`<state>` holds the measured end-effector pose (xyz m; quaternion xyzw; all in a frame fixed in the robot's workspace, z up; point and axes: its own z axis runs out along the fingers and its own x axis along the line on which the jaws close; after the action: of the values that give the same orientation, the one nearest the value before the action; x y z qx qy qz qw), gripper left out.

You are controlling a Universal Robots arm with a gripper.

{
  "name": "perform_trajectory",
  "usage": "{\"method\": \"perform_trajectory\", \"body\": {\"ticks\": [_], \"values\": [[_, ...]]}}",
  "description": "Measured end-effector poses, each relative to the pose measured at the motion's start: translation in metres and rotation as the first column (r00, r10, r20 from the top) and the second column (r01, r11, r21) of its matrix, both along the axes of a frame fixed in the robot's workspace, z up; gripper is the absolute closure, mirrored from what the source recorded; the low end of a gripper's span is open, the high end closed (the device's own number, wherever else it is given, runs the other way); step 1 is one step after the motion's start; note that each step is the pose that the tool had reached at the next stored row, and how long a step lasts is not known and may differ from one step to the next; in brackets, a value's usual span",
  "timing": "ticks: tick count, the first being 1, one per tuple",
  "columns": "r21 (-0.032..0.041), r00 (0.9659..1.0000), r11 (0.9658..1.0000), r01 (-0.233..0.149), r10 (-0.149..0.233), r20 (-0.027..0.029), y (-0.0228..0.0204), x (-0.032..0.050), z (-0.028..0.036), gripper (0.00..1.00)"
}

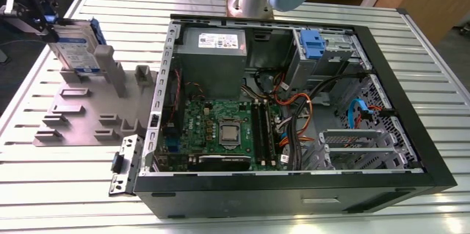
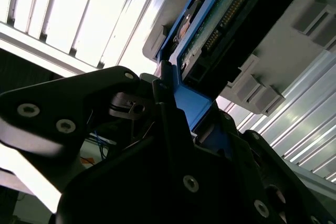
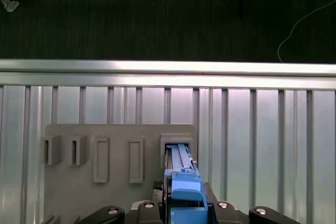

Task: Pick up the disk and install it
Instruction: 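Pick up the disk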

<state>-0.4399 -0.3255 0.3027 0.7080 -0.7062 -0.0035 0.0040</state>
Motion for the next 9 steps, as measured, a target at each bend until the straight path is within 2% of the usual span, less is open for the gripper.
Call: {"method": "perform_trajectory", "body": {"ticks": [9], "values": [[0.0001,1.0000,1.0000,0.000,0.000,0.0001,0.0000,0.0000,0.0028,0.64]]}}
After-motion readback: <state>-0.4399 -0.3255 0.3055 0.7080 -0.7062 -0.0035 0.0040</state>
